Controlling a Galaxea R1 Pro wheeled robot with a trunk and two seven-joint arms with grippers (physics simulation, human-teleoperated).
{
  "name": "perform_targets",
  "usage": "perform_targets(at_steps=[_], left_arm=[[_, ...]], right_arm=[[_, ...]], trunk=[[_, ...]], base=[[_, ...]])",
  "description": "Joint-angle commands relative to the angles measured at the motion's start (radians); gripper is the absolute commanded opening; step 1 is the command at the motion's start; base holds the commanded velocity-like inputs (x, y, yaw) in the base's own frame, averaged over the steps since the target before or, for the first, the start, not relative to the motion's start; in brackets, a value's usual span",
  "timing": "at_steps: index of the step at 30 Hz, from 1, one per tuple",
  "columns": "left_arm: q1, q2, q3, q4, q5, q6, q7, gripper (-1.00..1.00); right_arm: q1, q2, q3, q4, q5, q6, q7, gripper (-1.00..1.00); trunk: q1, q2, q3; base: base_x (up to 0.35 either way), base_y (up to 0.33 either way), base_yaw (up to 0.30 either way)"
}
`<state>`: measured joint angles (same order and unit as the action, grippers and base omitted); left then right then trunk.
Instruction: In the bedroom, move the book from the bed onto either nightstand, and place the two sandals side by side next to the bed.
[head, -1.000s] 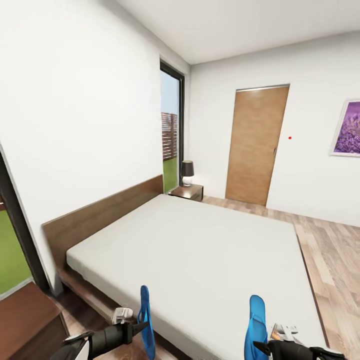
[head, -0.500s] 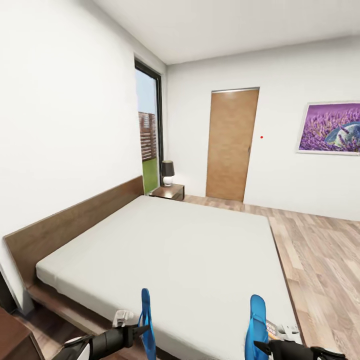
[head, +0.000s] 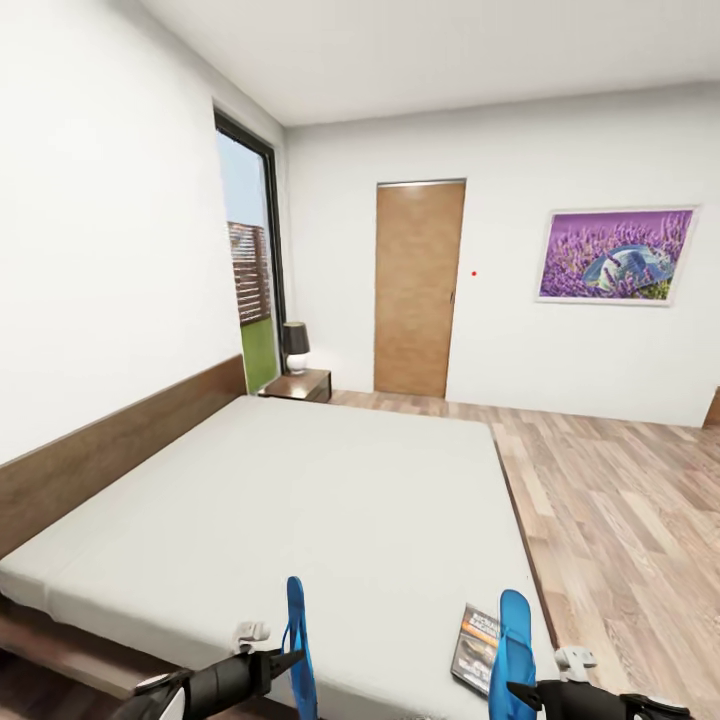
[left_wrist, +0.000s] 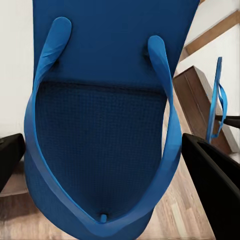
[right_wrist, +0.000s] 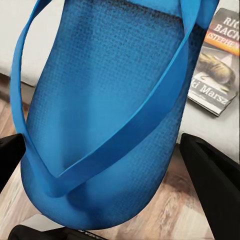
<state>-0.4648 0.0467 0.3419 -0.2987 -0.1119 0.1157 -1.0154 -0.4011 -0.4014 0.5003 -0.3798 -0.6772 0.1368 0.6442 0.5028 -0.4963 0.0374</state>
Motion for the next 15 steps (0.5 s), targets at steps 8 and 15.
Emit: perform_targets(at_steps=[8,15], left_arm=[[0.000,-0.001,0.009,-0.002,-0.008,0.010,-0.006,-1.00],[0.000,-0.001,0.008,-0.002,-0.008,0.010,-0.006,-1.00]], right_arm=[[-0.001,-0.001,0.003,-0.001,-0.011,0.009,0.000,-1.00],[-0.001,-0.001,0.003,-0.001,-0.011,0.009,0.000,-1.00]], trunk=[[0.000,-0.001,0.000],[0.000,-0.001,0.000]], base=[[0.000,0.000,-0.281],[0.000,0.000,-0.281]])
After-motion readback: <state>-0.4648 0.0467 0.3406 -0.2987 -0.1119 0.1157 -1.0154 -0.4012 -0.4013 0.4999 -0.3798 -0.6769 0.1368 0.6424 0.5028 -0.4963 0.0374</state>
